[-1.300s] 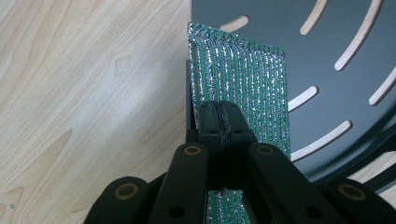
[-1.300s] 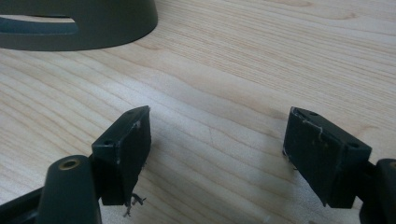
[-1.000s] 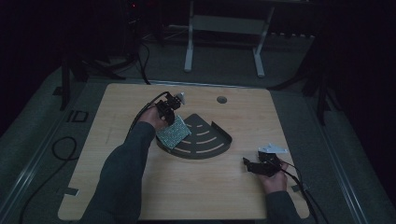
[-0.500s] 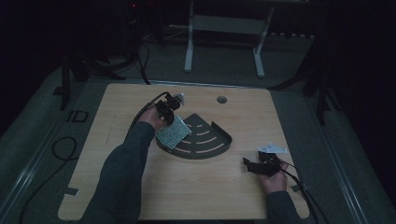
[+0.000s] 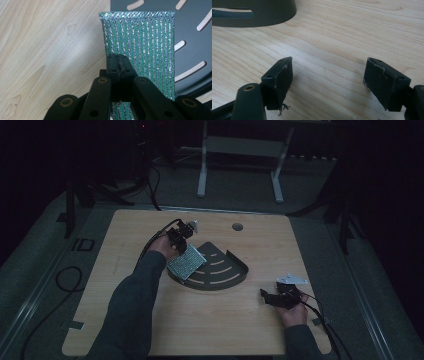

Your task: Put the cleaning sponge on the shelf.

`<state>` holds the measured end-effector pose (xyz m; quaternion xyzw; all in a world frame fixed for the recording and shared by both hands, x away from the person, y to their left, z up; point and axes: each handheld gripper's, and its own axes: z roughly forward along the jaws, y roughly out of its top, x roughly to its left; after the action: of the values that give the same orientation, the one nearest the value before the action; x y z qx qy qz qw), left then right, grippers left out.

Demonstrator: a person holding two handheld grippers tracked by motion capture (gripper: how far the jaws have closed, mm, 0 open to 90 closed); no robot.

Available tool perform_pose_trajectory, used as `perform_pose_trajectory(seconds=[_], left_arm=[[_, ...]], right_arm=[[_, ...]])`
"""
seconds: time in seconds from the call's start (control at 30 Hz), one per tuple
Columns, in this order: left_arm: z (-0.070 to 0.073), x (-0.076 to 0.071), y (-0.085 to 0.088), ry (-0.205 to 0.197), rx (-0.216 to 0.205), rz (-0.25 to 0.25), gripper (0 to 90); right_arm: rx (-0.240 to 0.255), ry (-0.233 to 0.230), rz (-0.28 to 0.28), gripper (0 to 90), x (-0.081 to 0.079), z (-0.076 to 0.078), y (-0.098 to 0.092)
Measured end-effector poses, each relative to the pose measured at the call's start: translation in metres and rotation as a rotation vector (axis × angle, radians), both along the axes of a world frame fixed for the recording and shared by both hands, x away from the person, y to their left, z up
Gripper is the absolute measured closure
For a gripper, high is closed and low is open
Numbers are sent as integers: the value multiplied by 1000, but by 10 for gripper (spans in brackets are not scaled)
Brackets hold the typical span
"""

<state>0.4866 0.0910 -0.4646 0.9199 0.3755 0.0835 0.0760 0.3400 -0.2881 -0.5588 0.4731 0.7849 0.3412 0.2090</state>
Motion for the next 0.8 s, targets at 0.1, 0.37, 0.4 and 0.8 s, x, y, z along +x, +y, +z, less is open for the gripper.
perform_pose_trajectory(seconds=[0.1,0.37,0.4,0.8], left_arm=[[0,0,0,0,-1,1,883],[-1,0,-1,-3,2,0,864],[-1,0,-1,-3,2,0,862],[-2,1,-4,4,-6,-5,858]], right_arm=[[0,0,0,226,0,0,0],[0,0,0,226,0,0,0],[0,0,0,226,0,0,0],[0,0,1,226,0,0,0]])
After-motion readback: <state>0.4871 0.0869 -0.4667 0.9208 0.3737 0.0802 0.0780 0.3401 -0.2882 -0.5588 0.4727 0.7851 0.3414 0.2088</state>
